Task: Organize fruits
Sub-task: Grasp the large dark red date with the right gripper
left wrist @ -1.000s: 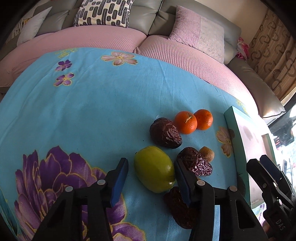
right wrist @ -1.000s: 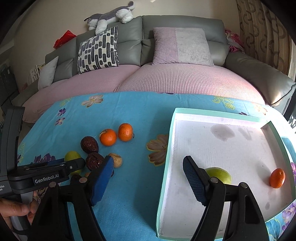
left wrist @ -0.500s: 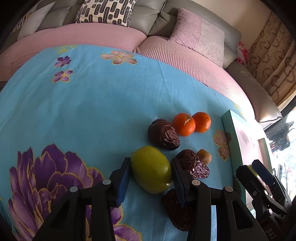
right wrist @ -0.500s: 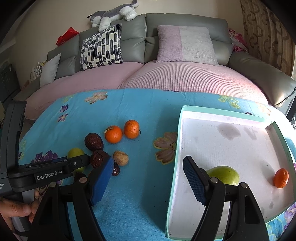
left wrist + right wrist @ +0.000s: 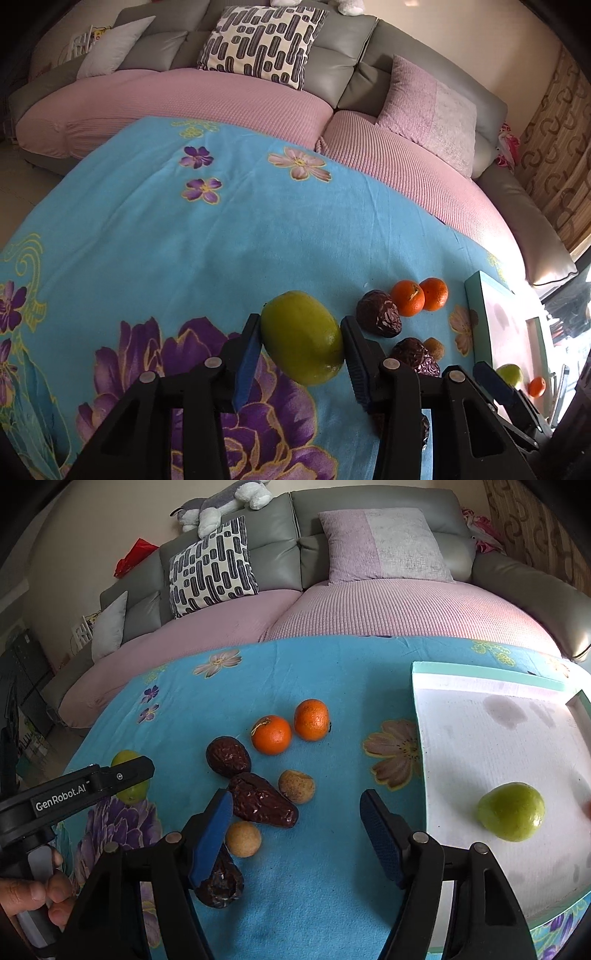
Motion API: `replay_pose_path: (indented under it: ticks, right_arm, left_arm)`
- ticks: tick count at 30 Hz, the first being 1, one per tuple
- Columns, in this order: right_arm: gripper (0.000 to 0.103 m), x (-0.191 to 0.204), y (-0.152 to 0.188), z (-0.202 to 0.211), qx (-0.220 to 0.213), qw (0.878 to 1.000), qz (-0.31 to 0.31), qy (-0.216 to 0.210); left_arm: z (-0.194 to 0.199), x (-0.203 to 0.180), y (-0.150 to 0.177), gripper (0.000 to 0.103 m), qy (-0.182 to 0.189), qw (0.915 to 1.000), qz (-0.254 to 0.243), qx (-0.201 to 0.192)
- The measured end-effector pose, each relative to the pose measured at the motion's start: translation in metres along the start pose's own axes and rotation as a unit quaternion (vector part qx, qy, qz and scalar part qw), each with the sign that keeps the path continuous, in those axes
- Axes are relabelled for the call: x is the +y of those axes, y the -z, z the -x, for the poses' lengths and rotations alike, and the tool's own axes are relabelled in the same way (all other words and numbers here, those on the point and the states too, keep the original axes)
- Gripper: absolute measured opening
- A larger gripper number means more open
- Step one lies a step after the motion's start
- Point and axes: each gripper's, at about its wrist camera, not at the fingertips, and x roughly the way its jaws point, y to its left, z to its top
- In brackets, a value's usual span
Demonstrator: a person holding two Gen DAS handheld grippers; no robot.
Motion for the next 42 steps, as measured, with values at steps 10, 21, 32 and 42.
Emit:
replay_pose_path:
  ticks: [10, 21, 32, 42]
  right_arm:
    - [0.065, 0.009, 0.005, -0.028, 0.034, 0.997, -0.065, -0.001]
    - [0.057, 0.018, 0.004, -0.034, 0.031, 0.997, -0.065, 0.022]
    - [0.056, 0.012, 0.004, -0.030, 0.034, 0.997, -0.063, 0.015]
    - [0.056, 0.007, -0.004, 0.001, 0.005, 0.998, -0.054, 0.025]
  left_arm:
    - [0.005, 0.013, -0.002, 0.046, -0.009, 0.9998, 0.014, -0.006]
    - [0.004, 0.012, 0.000, 0.046, -0.010, 0.9998, 0.014, -0.003]
    - [0.004, 0.010, 0.000, 0.046, -0.011, 0.9999, 0.010, -0.003]
    - [0.018, 0.002, -0.004, 0.046, -0.007, 0.9998, -0.003, -0.020]
